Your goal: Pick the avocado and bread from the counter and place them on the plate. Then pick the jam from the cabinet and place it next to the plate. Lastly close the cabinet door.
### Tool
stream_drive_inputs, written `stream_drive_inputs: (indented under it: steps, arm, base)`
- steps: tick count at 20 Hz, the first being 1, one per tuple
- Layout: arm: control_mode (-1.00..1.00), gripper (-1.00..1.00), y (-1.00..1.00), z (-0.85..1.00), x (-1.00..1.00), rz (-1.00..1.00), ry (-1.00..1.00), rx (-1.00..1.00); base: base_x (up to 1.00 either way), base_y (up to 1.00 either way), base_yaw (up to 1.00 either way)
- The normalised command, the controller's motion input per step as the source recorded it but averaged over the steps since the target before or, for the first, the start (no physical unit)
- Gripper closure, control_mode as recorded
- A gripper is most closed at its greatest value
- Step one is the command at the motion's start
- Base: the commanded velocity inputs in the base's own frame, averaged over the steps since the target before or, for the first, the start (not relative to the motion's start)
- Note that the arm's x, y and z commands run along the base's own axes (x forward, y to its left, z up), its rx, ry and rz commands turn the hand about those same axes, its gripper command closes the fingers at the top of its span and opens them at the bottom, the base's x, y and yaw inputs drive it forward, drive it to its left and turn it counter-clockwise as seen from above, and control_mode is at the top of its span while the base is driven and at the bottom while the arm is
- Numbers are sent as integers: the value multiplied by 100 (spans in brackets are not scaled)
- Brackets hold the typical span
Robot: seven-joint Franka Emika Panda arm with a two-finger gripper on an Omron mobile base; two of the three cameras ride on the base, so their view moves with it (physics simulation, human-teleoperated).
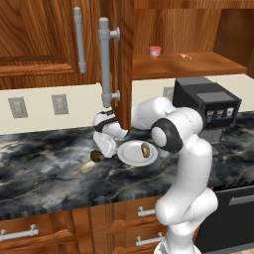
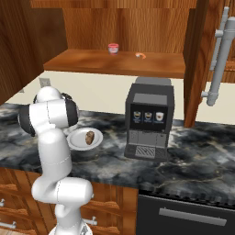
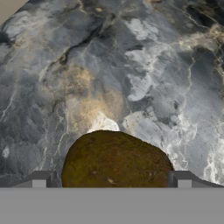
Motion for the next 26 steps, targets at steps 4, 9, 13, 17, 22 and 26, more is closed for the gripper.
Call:
stream_drive_inputs:
  steps: [4, 9, 13, 17, 22, 26]
  arm:
    - [-100, -100, 17, -13, 0, 0, 0, 0]
    - [-100, 100, 19, -22, 0, 0, 0, 0]
    - [-100, 100, 13, -10, 0, 0, 0, -2]
    - [-100, 100, -9, -1, -6, 2, -3, -5]
    - [-100, 100, -39, 36, -9, 0, -4, -2]
    - [-100, 100, -53, 35, -1, 0, -5, 0]
  base:
    - [0, 0, 0]
    - [0, 0, 0]
    - [0, 0, 0]
    - [0, 0, 0]
    - [0, 0, 0]
    - [0, 0, 0]
